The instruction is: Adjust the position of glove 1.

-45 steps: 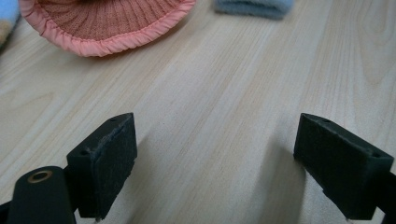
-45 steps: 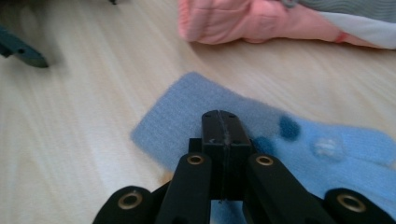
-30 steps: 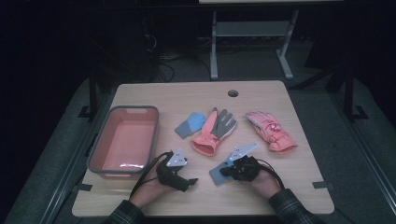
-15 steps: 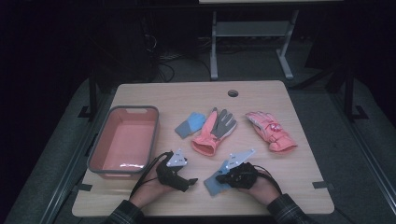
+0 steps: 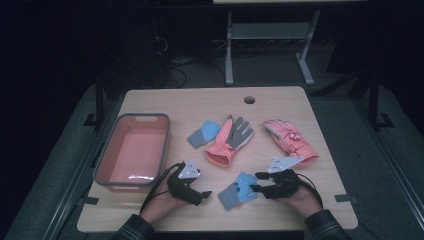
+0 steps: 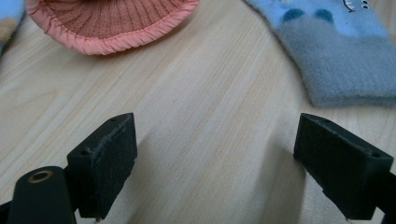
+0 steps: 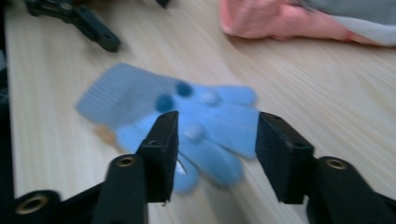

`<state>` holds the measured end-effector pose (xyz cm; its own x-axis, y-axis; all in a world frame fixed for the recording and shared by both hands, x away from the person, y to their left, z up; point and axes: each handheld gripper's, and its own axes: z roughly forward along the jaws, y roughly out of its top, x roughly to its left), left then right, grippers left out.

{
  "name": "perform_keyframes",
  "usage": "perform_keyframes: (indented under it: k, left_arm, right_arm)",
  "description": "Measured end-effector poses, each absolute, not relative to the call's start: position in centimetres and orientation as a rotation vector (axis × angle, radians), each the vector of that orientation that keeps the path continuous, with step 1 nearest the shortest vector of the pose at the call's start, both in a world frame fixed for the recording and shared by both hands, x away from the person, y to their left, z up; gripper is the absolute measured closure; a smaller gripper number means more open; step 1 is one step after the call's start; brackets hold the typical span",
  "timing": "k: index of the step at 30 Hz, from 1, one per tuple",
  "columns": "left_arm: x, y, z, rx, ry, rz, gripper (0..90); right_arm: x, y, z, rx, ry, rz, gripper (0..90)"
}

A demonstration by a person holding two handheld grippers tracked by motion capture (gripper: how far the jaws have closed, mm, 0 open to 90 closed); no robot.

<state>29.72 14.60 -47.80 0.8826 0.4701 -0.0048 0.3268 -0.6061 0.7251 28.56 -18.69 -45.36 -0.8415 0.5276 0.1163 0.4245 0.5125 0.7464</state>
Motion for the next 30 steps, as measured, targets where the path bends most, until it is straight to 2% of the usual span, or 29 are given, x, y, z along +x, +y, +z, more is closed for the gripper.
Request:
perform_keyframes:
  k: [2,3,5,6,14,22,30]
  left_arm:
    - [29.7,14.6,-47.8,2.272,0.57,0.238,12.6]
    - [29.7,14.6,-47.8,2.272,0.572,0.238,12.6]
    - [29.7,14.5,-47.8,2.265,0.581,0.239,12.6]
    - [29.7,14.4,-47.8,2.273,0.576,0.245,12.6]
    - [29.7,14.2,-47.6,2.291,0.586,0.236,12.6]
    - [29.8,14.2,-47.5,2.296,0.59,0.227,12.5]
    - [30.1,14.2,-46.8,2.328,0.633,0.224,12.7]
  right_arm:
    - [28.6,-19.1,-45.5,0.832,2.609,1.238,45.1]
    - [28.6,-20.2,-45.7,0.87,2.582,1.252,39.6]
    - [28.6,-20.6,-45.8,0.88,2.572,1.25,37.9]
    - [28.6,-21.5,-45.9,0.902,2.54,1.243,31.4]
    - [28.5,-23.1,-46.9,0.948,2.471,1.145,14.3]
    - [28.8,-23.6,-47.8,1.015,2.476,1.105,10.4]
    - [28.9,-23.8,-48.1,1.019,2.471,1.074,10.4]
